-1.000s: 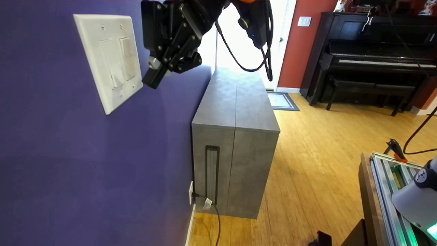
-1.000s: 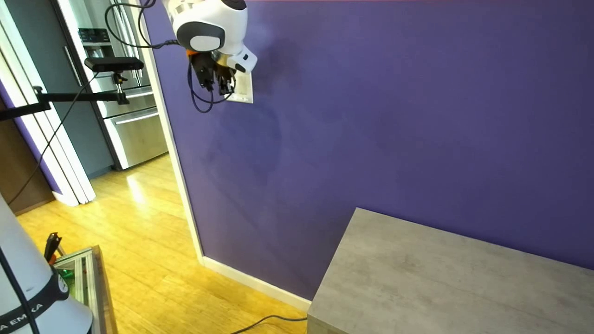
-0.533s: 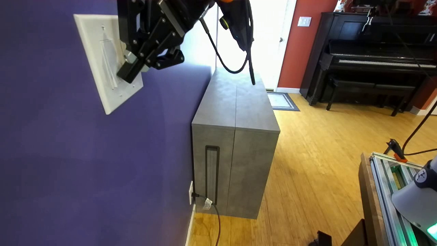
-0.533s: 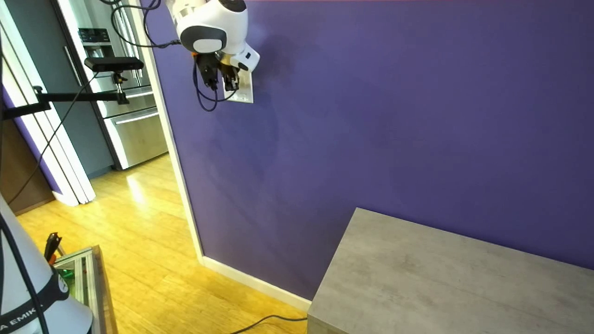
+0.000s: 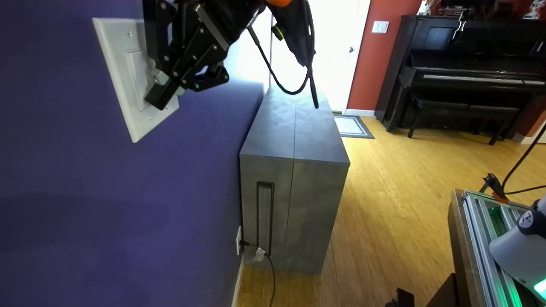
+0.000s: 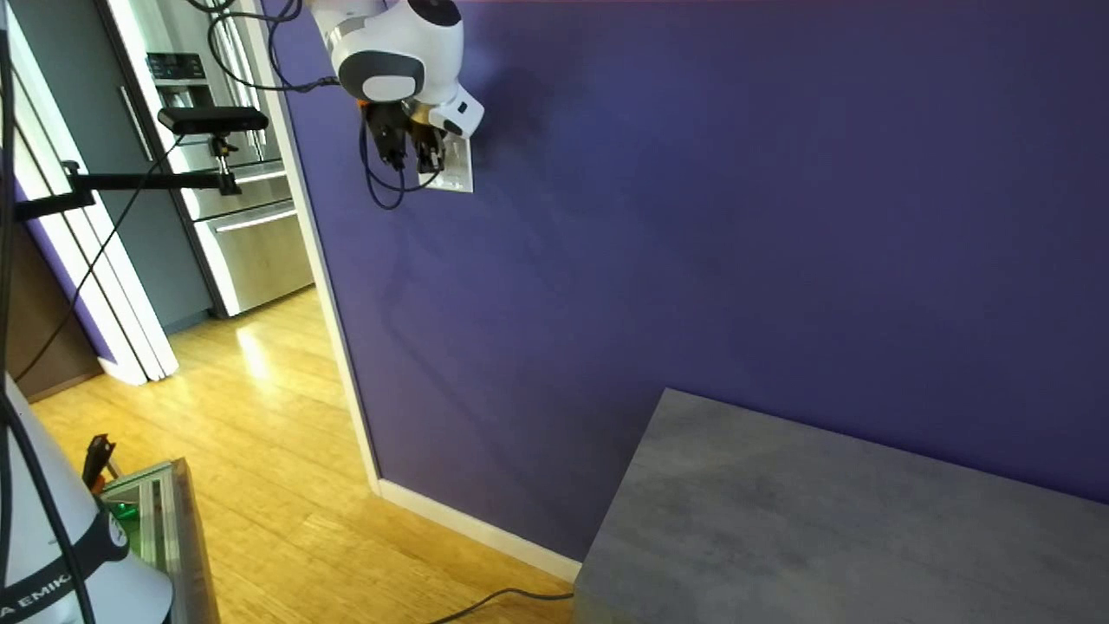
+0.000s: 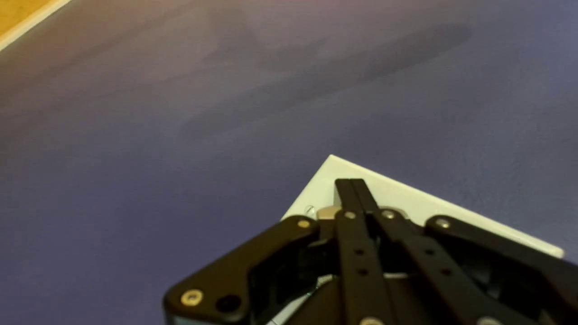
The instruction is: Turn off the light
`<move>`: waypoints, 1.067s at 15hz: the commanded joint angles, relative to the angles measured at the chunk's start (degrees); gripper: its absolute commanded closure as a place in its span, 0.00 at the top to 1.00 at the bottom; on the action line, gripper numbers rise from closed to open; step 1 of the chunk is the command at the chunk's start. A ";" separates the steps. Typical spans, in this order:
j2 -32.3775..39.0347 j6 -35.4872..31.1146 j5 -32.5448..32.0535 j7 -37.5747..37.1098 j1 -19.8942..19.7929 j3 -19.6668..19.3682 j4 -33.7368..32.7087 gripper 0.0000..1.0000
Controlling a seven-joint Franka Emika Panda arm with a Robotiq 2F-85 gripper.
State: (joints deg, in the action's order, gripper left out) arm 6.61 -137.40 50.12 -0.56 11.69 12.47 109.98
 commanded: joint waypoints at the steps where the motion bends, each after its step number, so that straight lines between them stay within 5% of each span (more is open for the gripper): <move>1: -2.36 8.10 -5.44 -5.81 -0.57 -1.02 -0.45 0.00; 6: -6.85 18.77 -15.07 -8.92 -1.86 -2.69 -1.00 0.00; 7: -8.29 20.46 -17.55 -8.69 -2.07 -2.93 -0.68 0.26; 9: -10.79 22.45 -22.23 -7.90 -2.56 -3.33 0.29 0.33; 16: -20.57 23.75 -34.44 -6.53 -4.43 -4.59 7.11 0.82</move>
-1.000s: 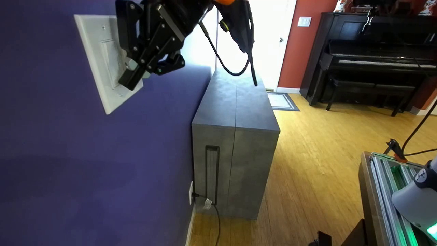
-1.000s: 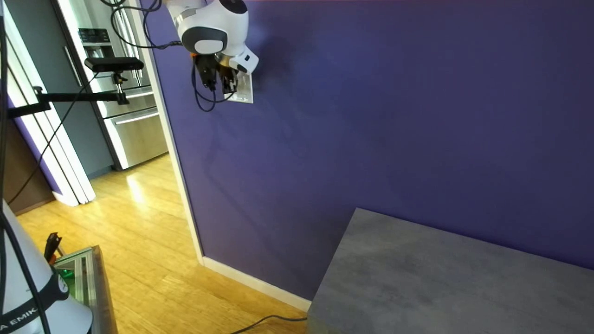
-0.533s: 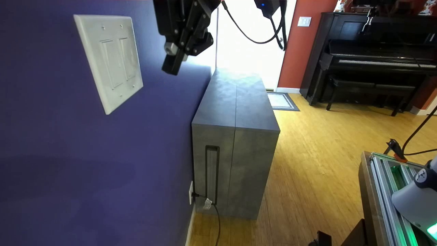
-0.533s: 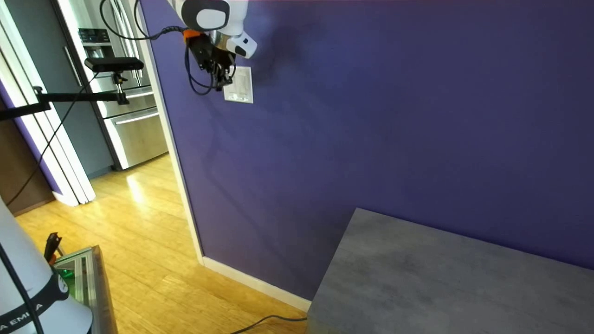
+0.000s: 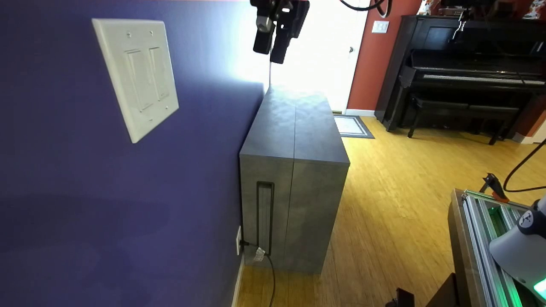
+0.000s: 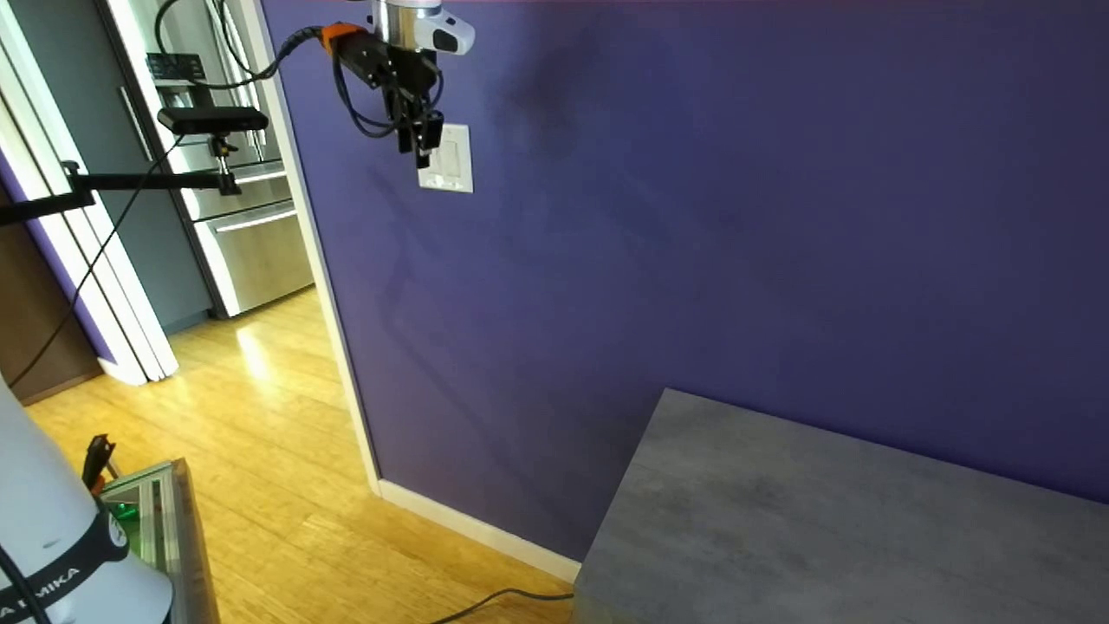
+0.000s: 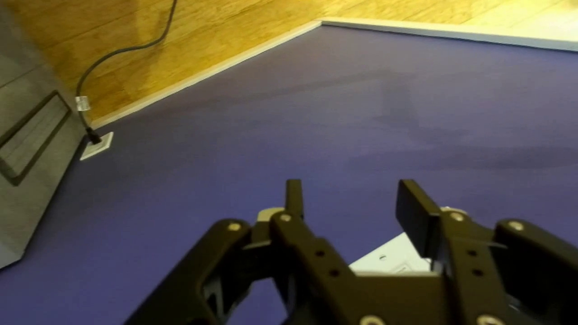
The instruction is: Turn off the light
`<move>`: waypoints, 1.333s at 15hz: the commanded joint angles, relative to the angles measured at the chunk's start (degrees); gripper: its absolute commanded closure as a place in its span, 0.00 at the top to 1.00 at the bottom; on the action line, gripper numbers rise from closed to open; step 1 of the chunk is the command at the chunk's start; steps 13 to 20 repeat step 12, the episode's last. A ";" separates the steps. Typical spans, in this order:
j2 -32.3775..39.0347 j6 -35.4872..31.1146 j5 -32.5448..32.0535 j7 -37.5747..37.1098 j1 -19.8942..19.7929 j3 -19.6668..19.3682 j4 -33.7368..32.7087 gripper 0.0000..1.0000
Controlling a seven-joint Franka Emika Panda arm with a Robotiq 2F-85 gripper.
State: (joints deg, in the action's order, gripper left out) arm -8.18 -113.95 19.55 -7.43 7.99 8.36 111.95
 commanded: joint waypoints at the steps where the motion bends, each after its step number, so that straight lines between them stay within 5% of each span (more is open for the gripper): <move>1: -7.09 -0.51 -5.28 0.10 -1.05 -0.56 6.58 0.88; 4: -8.98 -0.21 -6.22 -0.10 -1.80 -1.14 9.94 1.00; 20: -6.99 -0.52 -6.06 -0.06 -1.77 -1.16 9.14 1.00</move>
